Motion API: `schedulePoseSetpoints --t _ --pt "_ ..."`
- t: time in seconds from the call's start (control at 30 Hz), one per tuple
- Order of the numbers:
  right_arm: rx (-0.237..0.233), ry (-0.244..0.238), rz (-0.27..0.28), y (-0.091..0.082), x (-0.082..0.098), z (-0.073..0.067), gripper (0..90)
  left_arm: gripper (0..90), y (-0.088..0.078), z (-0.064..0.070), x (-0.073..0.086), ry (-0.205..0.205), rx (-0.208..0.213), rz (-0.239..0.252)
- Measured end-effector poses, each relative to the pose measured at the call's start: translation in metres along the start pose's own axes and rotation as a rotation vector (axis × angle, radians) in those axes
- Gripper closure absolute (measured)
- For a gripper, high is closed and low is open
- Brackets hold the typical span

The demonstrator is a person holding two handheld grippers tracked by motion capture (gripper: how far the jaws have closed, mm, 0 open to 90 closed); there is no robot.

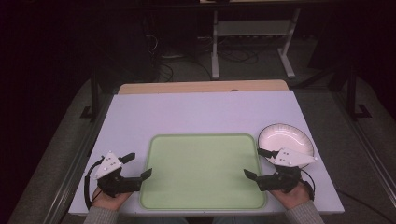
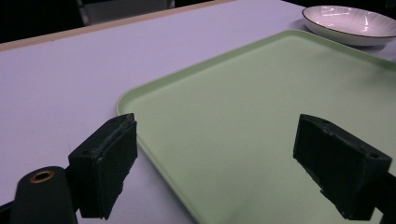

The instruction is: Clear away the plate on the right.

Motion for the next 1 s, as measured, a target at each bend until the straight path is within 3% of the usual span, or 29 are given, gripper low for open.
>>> schedulePoseSetpoints --t 0.83,1.0 --pt "-0.011 0.014 -0.044 -0.021 0.015 0.012 13.9 13.5 -0.003 -0.001 0.0 -0.003 -0.008 0.007" --pt "-0.03 0.05 -0.055 -0.031 0.016 0.02 14.3 13.5 -0.003 -0.001 0.0 -0.004 -0.01 0.006"
Point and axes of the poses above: each handheld gripper's, and its own axes: y roughly forward along the jaws, x roughly out of its underside, z roughly to its right, the point moved 4 cm from there along y, roughly forward along the jaws, and after that the axes turned 11 degrees about x, right-handed, at the moved point
